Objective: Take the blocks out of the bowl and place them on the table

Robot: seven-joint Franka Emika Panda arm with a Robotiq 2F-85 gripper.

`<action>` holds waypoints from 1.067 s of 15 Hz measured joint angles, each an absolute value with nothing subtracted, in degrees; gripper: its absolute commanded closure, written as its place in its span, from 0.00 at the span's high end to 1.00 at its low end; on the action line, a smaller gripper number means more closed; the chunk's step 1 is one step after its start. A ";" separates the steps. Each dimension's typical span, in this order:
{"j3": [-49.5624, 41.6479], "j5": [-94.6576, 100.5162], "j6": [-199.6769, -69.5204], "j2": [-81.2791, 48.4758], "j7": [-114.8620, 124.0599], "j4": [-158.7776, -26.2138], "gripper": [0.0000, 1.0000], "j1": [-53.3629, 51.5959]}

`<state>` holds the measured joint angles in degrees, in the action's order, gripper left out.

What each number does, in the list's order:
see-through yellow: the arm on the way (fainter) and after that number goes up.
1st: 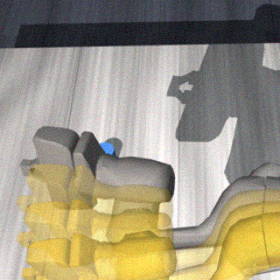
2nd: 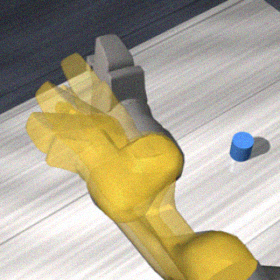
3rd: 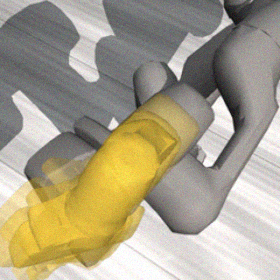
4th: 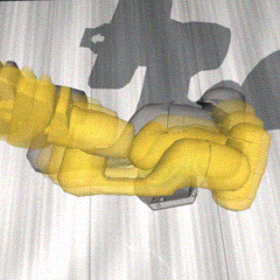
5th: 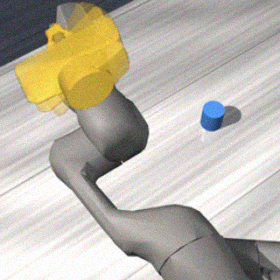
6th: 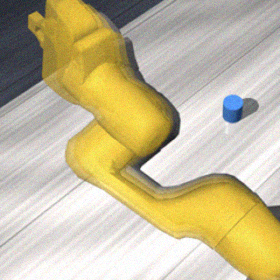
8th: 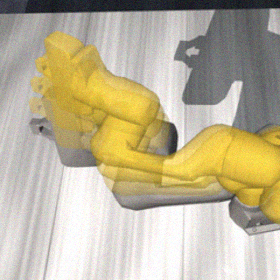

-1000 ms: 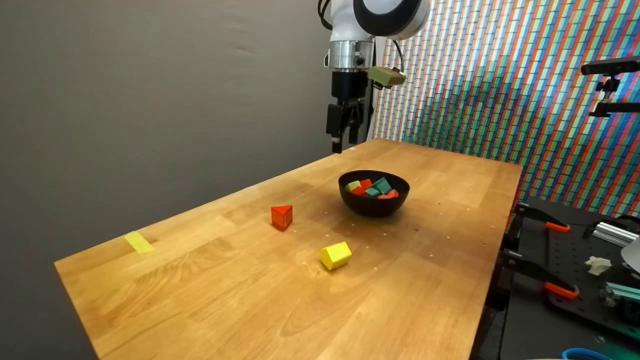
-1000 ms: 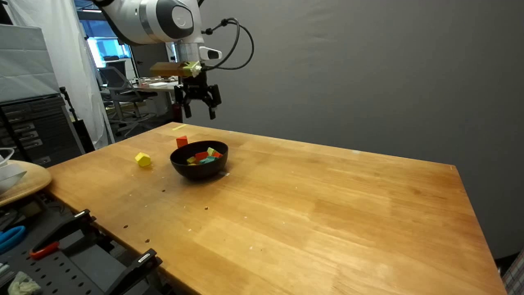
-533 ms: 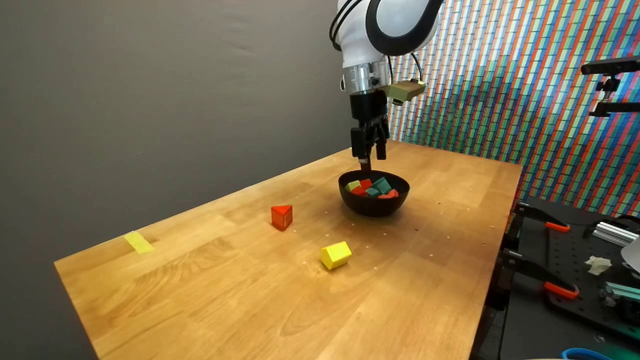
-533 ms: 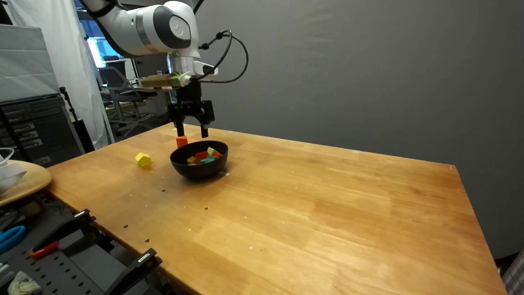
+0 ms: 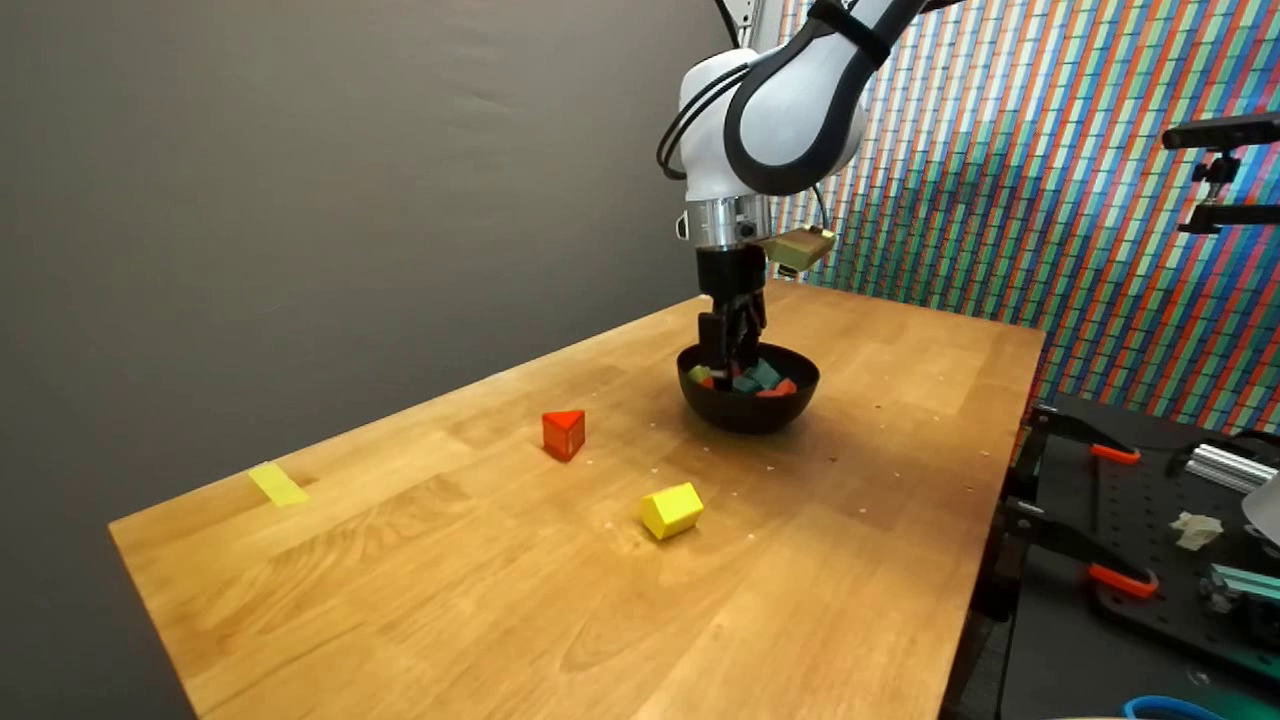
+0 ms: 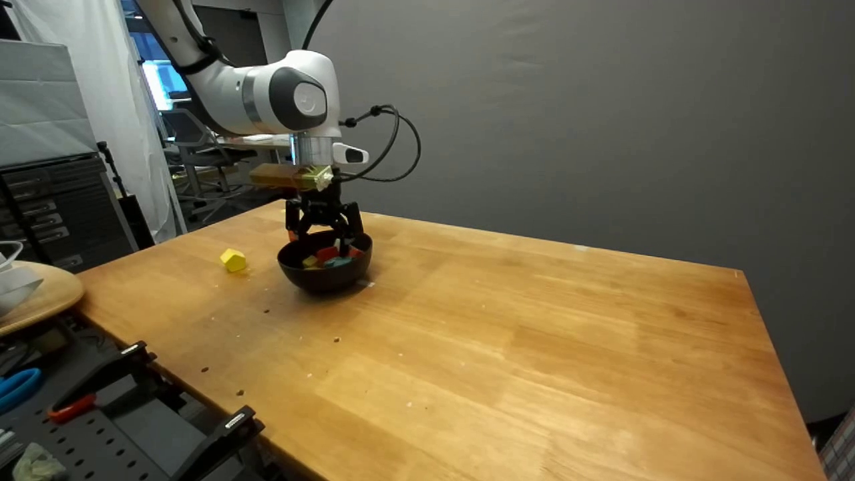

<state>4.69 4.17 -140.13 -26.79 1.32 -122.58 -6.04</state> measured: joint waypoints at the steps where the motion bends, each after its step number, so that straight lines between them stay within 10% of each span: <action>1: 4.73 3.94 -140.66 -27.49 0.94 -122.28 1.00 -6.04; 6: 5.18 3.52 -141.67 -29.60 -0.48 -120.67 0.99 -6.03; 12: 5.23 3.66 -141.34 -30.22 -1.34 -119.09 0.44 -6.44; 16: 5.23 4.01 -140.57 -29.94 -1.32 -118.66 0.38 -6.73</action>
<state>5.23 4.01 -140.57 -29.94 -1.32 -118.66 -6.73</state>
